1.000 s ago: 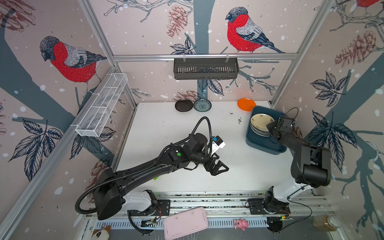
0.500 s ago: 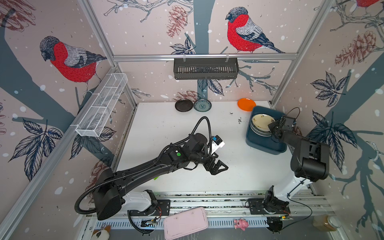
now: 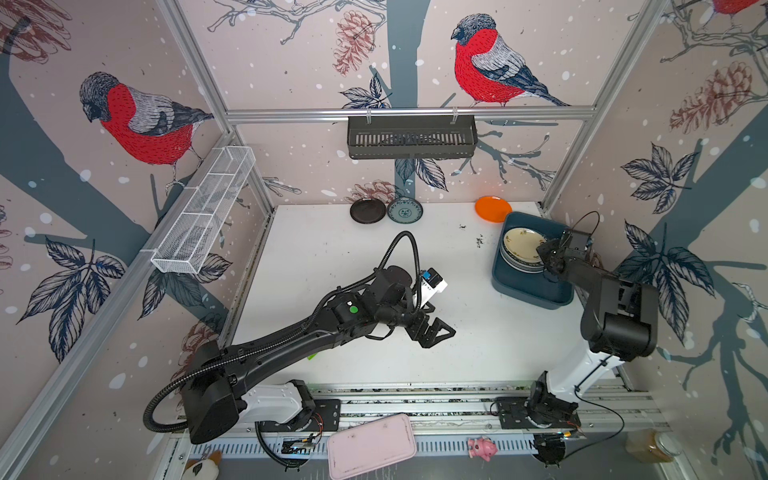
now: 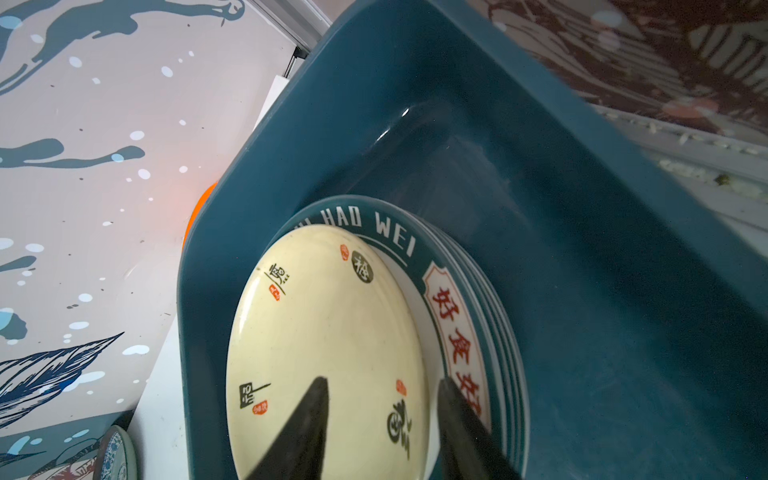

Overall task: Place the plates into the plastic bin on the countertop
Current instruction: 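Lower the cream plate onto the stack and open the right gripper, then withdraw the right gripper from the bin while the left arm reaches toward the dark plate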

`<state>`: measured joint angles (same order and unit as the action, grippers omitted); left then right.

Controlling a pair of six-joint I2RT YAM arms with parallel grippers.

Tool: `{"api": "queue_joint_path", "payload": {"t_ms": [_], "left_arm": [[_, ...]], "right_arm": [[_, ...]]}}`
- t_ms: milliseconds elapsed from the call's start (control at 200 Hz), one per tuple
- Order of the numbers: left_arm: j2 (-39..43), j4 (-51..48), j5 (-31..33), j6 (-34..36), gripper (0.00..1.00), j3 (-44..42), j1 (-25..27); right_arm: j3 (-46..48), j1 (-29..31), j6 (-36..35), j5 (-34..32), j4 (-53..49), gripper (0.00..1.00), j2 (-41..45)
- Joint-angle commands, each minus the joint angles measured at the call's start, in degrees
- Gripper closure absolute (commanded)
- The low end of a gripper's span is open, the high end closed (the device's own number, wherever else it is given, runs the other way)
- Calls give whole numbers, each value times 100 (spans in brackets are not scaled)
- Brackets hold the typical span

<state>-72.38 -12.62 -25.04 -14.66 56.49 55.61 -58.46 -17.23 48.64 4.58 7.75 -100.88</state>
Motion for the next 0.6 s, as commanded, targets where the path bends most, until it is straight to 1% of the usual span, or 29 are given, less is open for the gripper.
{"api": "queue_joint_path", "payload": {"t_ms": [0,25,125,210,325,400,470,575,595], "left_arm": [[39,-158,558,31,4,38,-9],[54,-219,696,32,4,156,-7],[184,-208,1205,-22,4,156,-41],[324,-61,1366,-144,3,99,-141],[470,49,1344,-243,3,-98,-388],[545,122,1261,-316,4,-129,-602],[608,205,1256,-385,4,-181,-800],[660,275,1321,-424,3,-233,-1004],[655,278,1371,-463,4,-235,-1050]], "right_arm": [[-82,27,-83,-115,-336,39,189],[-93,31,-83,-161,-432,35,272],[-6,116,-84,-298,-596,26,662],[115,239,-153,-234,-635,20,1071],[409,571,-247,-103,-631,11,1814],[809,971,-180,-162,-442,7,2409],[1139,1442,-23,-362,-323,4,2965],[1691,2329,282,-842,-9,0,3808],[1830,2611,321,-988,107,0,3975]]}}
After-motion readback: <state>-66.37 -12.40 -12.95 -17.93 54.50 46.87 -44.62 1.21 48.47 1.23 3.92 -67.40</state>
